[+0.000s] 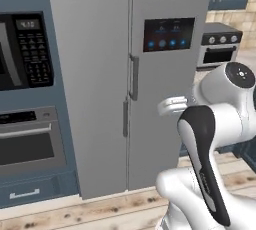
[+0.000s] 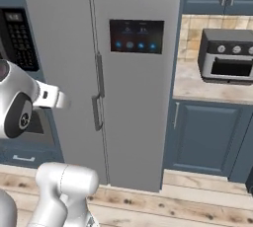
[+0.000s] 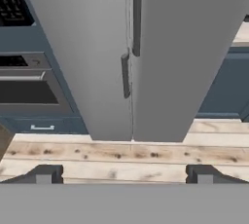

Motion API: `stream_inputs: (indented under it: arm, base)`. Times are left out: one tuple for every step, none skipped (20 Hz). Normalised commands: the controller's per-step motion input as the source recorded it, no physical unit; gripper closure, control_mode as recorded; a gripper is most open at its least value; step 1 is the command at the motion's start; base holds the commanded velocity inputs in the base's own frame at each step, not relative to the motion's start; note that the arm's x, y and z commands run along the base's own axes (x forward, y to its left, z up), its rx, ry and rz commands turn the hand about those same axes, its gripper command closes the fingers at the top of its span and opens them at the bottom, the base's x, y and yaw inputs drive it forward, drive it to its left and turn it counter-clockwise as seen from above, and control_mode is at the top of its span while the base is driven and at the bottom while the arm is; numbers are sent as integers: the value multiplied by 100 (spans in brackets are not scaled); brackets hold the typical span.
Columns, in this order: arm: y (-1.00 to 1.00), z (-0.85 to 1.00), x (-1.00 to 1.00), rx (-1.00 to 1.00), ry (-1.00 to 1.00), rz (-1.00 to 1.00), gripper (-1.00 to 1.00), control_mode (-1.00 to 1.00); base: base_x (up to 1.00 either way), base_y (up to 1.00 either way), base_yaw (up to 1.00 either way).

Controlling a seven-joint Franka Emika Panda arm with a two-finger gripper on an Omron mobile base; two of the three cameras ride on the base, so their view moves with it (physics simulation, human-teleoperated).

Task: Place one of the steaks on the plate and the other in the bowl. Then place the bowl in the fridge.

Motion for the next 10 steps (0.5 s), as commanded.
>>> stream_inputs:
  arm:
    - [0,0,0,0,0,0,-100,100]
    - [0,0,0,0,0,0,-100,100]
    - [0,0,0,0,0,0,-100,100]
    - [0,0,0,0,0,0,-100,100]
    - [0,0,0,0,0,0,-100,100]
    - [0,0,0,0,0,0,-100,100]
    - [-19,-1,-49,0,0,0,-100,-100]
    - [0,-9,-87,0,0,0,-100,-100]
    - [0,-21,-100,0,0,0,-100,-100]
    - [0,-21,-100,0,0,0,-100,-100]
  base:
    - [54,12,-3]
    - [46,0,-1]
    - [35,0,-1]
    - [14,0,0]
    - [0,0,0]
    - [-5,-16,0]
    - [0,0,0]
    - [0,0,0]
    - [0,0,0]
    - [0,0,0]
